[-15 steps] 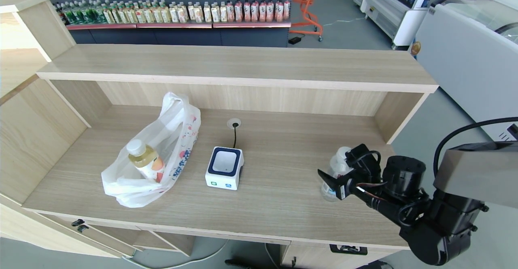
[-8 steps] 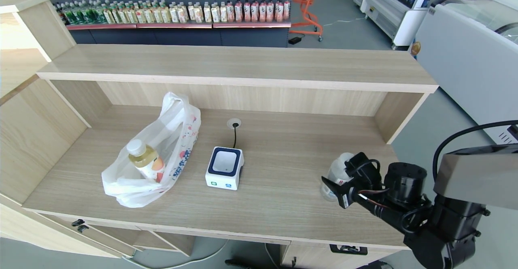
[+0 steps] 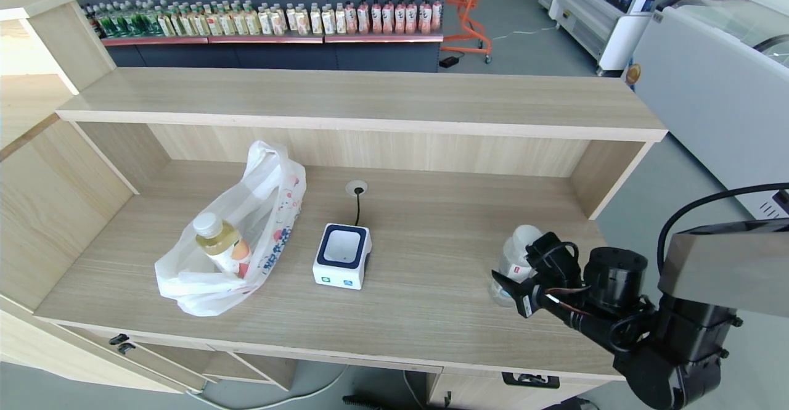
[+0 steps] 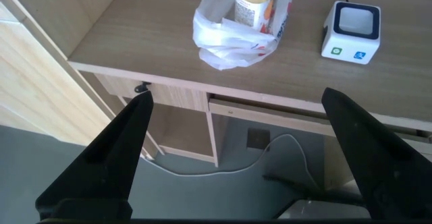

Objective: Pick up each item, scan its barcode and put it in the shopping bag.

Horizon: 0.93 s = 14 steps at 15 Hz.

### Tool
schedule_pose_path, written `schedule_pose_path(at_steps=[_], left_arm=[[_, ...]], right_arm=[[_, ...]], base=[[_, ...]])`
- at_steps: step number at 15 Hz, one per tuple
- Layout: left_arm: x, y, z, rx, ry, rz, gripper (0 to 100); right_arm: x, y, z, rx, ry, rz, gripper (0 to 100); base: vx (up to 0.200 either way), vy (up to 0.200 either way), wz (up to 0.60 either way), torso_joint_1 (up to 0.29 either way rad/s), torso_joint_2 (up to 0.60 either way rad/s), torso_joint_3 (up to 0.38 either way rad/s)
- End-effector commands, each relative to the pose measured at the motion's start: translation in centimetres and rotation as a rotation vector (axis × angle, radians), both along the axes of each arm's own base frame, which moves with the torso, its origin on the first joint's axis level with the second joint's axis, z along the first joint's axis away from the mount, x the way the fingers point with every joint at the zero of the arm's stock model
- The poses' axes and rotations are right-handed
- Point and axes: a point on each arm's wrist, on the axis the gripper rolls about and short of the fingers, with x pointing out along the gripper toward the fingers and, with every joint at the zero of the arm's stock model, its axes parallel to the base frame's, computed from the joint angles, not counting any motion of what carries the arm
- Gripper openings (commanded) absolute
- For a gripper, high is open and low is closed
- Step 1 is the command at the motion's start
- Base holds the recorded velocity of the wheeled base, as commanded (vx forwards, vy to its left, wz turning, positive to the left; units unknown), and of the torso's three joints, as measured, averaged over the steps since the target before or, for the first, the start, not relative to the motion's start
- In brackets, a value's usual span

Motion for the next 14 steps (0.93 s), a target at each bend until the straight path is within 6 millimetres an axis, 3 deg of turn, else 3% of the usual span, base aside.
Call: schedule_pose_path(at_steps=[1, 4, 5, 8, 14], left_arm=[[0.0, 0.0, 0.0, 0.000, 0.002, 0.000, 100], [0.0, 0.0, 0.0, 0.000, 0.000, 0.000, 100], [0.0, 0.0, 0.0, 0.000, 0.000, 0.000, 100], [0.0, 0.0, 0.0, 0.000, 0.002, 0.000, 100], [0.0, 0.0, 0.0, 0.000, -0.001, 0.000, 100]], right_arm=[[1.0, 0.4, 5.4, 0.125, -0.122, -0.008, 0], [-1.0, -0.1, 14.6, 0.365, -0.049, 0.030, 0], [-2.9, -0.5, 16.8, 0.439, -0.004, 0.175, 0], [-6.4, -1.1, 18.5, 0.447, 0.070, 0.395, 0], [-12.6, 3.2, 20.7, 0.579, 0.243, 0.651, 0]], base=[[0.000, 0.000, 0.00, 0.000, 0.00, 0.000], [0.000, 0.000, 0.00, 0.000, 0.00, 0.000], [0.000, 0.000, 0.00, 0.000, 0.00, 0.000], [0.000, 0.000, 0.00, 0.000, 0.00, 0.000], [0.000, 0.000, 0.00, 0.000, 0.00, 0.000]])
